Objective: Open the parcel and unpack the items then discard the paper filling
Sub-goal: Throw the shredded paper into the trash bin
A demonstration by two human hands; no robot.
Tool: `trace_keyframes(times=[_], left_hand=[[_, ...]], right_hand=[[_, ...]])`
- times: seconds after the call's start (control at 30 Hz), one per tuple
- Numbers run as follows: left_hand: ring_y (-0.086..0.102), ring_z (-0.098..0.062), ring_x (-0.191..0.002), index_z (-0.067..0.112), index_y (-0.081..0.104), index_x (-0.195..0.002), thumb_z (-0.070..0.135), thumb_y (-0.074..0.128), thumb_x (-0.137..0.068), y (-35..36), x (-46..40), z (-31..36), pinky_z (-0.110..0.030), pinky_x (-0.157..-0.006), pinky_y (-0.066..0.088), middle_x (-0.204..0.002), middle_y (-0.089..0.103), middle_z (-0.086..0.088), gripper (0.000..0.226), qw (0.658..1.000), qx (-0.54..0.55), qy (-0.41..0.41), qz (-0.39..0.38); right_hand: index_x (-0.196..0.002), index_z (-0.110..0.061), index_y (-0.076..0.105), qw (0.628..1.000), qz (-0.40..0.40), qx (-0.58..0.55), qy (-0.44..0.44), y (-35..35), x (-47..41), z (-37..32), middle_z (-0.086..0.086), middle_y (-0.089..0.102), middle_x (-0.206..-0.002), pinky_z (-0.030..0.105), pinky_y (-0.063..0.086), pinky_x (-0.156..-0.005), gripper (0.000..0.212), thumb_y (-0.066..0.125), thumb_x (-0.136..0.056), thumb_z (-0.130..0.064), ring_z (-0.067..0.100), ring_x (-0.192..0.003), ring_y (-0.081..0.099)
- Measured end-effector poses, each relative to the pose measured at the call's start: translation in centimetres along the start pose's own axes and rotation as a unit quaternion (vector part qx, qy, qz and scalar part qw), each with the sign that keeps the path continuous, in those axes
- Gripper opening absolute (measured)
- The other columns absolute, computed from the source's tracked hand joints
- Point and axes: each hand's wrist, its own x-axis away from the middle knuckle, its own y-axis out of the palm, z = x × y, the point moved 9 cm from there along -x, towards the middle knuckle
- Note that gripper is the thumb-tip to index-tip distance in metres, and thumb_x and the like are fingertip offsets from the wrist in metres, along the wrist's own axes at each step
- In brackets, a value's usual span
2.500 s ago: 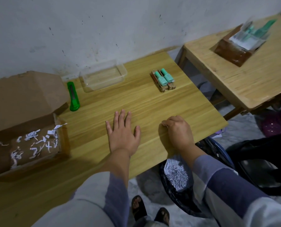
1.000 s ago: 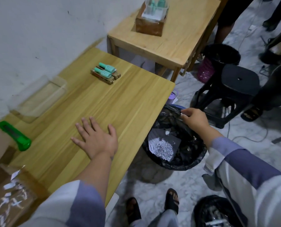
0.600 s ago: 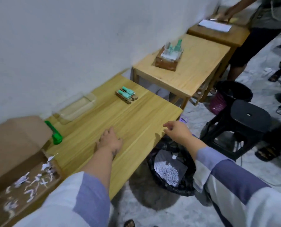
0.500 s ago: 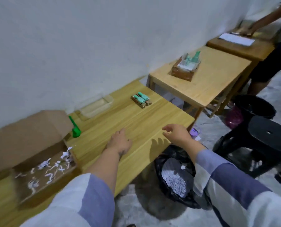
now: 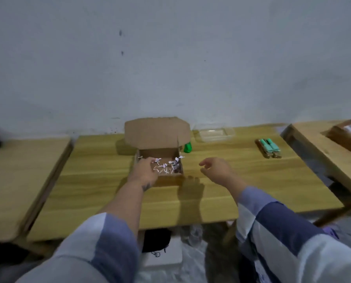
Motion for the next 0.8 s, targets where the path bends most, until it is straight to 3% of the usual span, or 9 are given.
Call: trace_keyframes(times=[0.2, 0.37, 0.43, 0.5, 0.57, 0.67, 0.8], left_hand=[[0.049, -0.032, -0.125, 0.030, 0.038, -0.143, 0.041, 0.050, -0.094, -1.7, -1.6, -6.3, -0.043, -0.103, 0.044, -0.141, 0.048, -0.009, 0.052, 0.997, 0.047, -0.049, -0.019], [0.039, -0.031, -0.136, 0.029, 0.010, -0.152, 0.027, 0.058, -0.092, 0.2, -4.5, -7.6, -0.041, -0.111, 0.035, -0.151, 0.038, -0.009, 0.077, 0.994, 0.073, -0.042, -0.074], [0.042, -0.027, -0.135, 0.030, 0.004, -0.152, 0.020, 0.057, -0.094, 0.9, -5.4, -7.7, -0.035, -0.107, 0.039, -0.151, 0.039, -0.006, 0.079, 0.993, 0.069, -0.040, -0.088], [0.052, -0.026, -0.125, 0.033, 0.005, -0.152, 0.014, 0.053, -0.094, 0.9, -6.2, -7.9, -0.026, -0.089, 0.044, -0.147, 0.045, -0.004, 0.078, 0.993, 0.068, -0.045, -0.084], [0.053, -0.024, -0.123, 0.035, 0.009, -0.152, 0.011, 0.054, -0.094, 0.8, -6.9, -7.6, -0.021, -0.084, 0.040, -0.146, 0.046, -0.004, 0.077, 0.992, 0.086, -0.040, -0.081], [0.052, -0.023, -0.125, 0.033, 0.012, -0.151, 0.012, 0.058, -0.092, 0.7, -8.0, -5.7, -0.020, -0.089, 0.038, -0.144, 0.049, -0.005, 0.077, 0.990, 0.103, -0.012, -0.093], [0.048, -0.022, -0.130, 0.030, 0.016, -0.151, 0.013, 0.063, -0.090, 1.3, -8.9, -1.1, -0.025, -0.102, 0.037, -0.144, 0.048, -0.005, 0.079, 0.985, 0.117, 0.042, -0.121]], right_hand=[[-0.135, -0.013, 0.049, 1.000, -0.002, 0.002, 0.009, 4.2, -4.5, -4.7, 0.016, 0.060, -0.129, 0.030, 0.044, -0.093, 0.046, 0.057, -0.090, -0.020, 0.030, -0.118, 0.056], [-0.143, -0.015, 0.036, 0.999, -0.014, 0.016, 0.046, 8.0, -7.6, -4.7, 0.014, 0.058, -0.132, 0.032, 0.044, -0.096, 0.057, 0.056, -0.090, -0.019, 0.032, -0.121, 0.053], [-0.145, -0.019, 0.034, 0.998, -0.002, 0.002, 0.069, 8.9, -8.3, -4.0, 0.013, 0.062, -0.128, 0.032, 0.047, -0.096, 0.060, 0.057, -0.089, -0.015, 0.030, -0.116, 0.057], [-0.143, -0.021, 0.037, 0.996, 0.017, -0.015, 0.086, 9.1, -8.7, -3.3, 0.012, 0.065, -0.124, 0.033, 0.051, -0.094, 0.060, 0.057, -0.087, -0.008, 0.028, -0.110, 0.062], [-0.141, -0.022, 0.041, 0.993, 0.038, -0.046, 0.105, 8.7, -9.0, -2.7, 0.010, 0.064, -0.125, 0.031, 0.051, -0.093, 0.061, 0.057, -0.085, -0.002, 0.026, -0.109, 0.062], [-0.139, -0.023, 0.044, 0.987, 0.063, -0.081, 0.126, 6.8, -8.7, -1.8, 0.007, 0.063, -0.127, 0.025, 0.047, -0.090, 0.061, 0.056, -0.084, 0.001, 0.025, -0.111, 0.061], [-0.139, -0.018, 0.045, 0.983, 0.101, -0.092, 0.123, 2.4, -6.8, 0.1, 0.011, 0.065, -0.124, 0.029, 0.048, -0.090, 0.058, 0.060, -0.085, -0.004, 0.026, -0.112, 0.061]])
